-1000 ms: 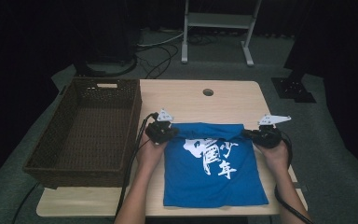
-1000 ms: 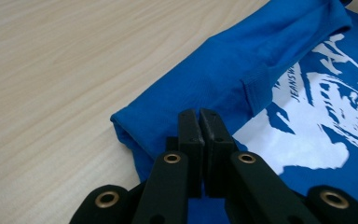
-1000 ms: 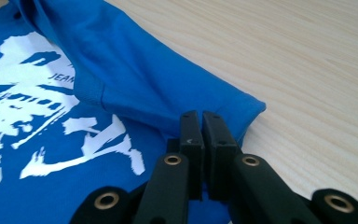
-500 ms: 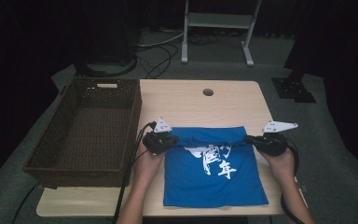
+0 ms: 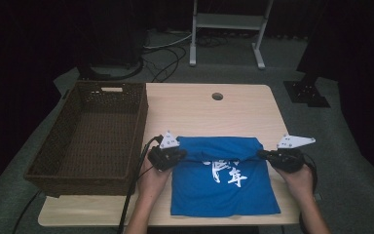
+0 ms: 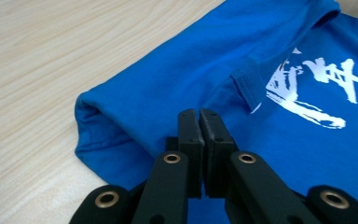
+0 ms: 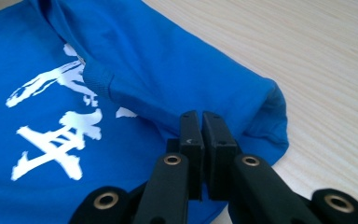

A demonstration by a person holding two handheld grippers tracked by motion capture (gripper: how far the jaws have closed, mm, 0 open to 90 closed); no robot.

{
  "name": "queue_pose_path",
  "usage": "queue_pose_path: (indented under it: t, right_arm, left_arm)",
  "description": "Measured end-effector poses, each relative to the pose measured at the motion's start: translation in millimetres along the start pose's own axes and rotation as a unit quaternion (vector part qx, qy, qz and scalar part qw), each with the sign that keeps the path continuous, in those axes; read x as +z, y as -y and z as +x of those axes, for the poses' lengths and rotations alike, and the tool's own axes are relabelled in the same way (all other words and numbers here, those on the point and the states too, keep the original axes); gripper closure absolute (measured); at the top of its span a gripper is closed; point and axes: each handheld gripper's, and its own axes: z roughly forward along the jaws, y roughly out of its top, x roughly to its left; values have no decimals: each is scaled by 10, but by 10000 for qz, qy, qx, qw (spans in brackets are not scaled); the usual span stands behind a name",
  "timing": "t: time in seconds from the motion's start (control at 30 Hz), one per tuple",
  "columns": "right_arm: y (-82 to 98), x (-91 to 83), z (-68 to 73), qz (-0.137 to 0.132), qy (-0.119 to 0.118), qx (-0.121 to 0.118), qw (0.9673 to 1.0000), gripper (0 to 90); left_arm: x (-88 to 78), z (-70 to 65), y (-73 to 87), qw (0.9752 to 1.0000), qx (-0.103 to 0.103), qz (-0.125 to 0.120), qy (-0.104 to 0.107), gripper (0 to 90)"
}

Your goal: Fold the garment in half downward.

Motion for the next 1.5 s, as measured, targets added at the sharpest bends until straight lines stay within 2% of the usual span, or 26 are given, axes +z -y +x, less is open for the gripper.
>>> queue_pose_path:
  t: [0.37,1.0,1.13,1.3,1.5]
  right_arm:
    - [91,-141,124,-29,-89,-17,10000,872]
    - [210,-396,432,-67,-103,-214,9997,873]
    - [234,-452,468,-109,-102,-194,9997,873]
    - [318,-512,585,-25,-148,-205,9997,872]
    - [416,-482,641,177,-238,-165,9994,872]
  left_arm:
    - [-123,-166,83,9999,-77,-44,121,878]
    - [-390,-449,217,9993,-30,-224,305,878]
    - [-429,-500,244,9992,-13,-224,339,878]
    - [-468,-575,327,9989,-54,-163,431,878]
    - [-424,-623,471,9985,-155,51,517,878]
